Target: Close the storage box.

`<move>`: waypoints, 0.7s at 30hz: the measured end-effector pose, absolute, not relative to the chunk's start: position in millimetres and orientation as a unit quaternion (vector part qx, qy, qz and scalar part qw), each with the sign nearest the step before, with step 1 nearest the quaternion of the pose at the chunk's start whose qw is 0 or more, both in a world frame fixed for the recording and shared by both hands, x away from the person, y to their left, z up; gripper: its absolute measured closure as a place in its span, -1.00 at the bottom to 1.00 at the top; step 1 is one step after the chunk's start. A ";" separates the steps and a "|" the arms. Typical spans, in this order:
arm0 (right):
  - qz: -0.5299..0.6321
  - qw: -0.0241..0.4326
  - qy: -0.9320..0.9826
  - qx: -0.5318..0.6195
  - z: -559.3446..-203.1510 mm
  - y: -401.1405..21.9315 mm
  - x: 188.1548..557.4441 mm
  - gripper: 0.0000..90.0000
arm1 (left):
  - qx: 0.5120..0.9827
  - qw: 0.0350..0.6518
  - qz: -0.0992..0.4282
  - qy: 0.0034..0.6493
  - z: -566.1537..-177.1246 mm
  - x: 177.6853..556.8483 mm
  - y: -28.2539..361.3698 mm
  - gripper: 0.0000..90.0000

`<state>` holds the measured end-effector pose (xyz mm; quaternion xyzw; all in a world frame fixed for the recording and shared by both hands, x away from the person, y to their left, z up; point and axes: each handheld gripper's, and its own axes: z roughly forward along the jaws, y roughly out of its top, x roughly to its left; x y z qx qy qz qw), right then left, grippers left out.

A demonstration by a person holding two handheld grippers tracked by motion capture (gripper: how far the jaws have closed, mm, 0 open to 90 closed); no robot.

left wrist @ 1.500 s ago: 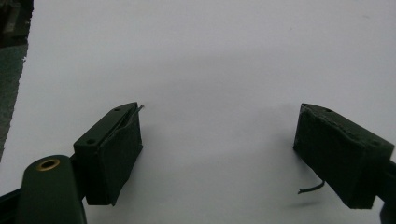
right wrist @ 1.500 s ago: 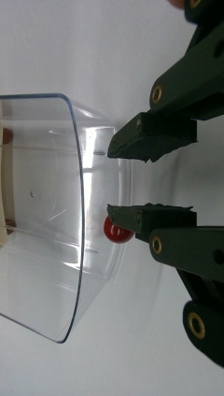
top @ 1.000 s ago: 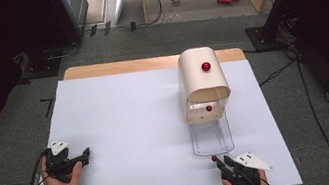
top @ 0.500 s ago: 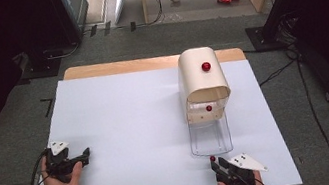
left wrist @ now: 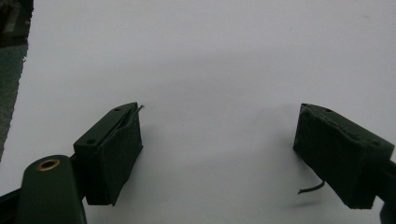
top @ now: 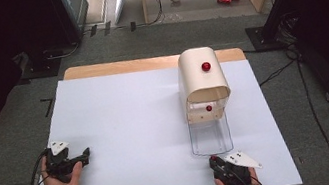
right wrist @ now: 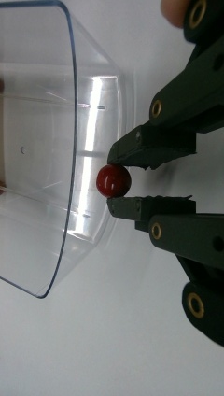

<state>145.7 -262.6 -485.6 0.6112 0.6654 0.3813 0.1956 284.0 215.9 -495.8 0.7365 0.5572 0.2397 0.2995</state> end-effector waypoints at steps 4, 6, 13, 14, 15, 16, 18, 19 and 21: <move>0.386 0.201 0.662 0.610 -478.8 -266.9 146.8 0.67 | 0.737 0.300 0.240 0.557 -495.9 284.0 215.9 -0.66; 0.387 0.202 0.661 0.610 -475.4 -268.4 148.1 0.67 | 0.736 0.300 0.240 0.557 -495.9 284.0 215.9 -0.66; 0.389 0.205 0.661 0.608 -467.6 -271.0 155.4 0.67 | 0.736 0.300 0.240 0.557 -495.9 284.0 215.9 -0.66; 0.388 0.206 0.662 0.607 -466.7 -271.2 156.6 0.67 | 0.736 0.300 0.240 0.557 -495.9 284.0 215.9 -0.66; 0.388 0.205 0.662 0.608 -465.8 -271.1 157.9 0.67 | 0.737 0.300 0.240 0.557 -495.8 284.0 215.9 -0.66; 0.389 0.206 0.662 0.607 -465.3 -271.4 159.4 0.67 | 0.736 0.300 0.240 0.557 -495.9 284.0 215.9 -0.66; 0.389 0.206 0.663 0.606 -464.2 -271.9 162.4 0.67 | 0.737 0.300 0.240 0.557 -495.9 284.0 215.9 -0.66; 0.388 0.205 0.664 0.606 -463.6 -272.3 163.9 0.68 | 0.736 0.300 0.240 0.557 -495.9 284.0 215.9 -0.66; 0.388 0.203 0.664 0.606 -462.9 -272.6 167.0 0.67 | 0.737 0.300 0.240 0.557 -495.8 284.0 215.9 -0.66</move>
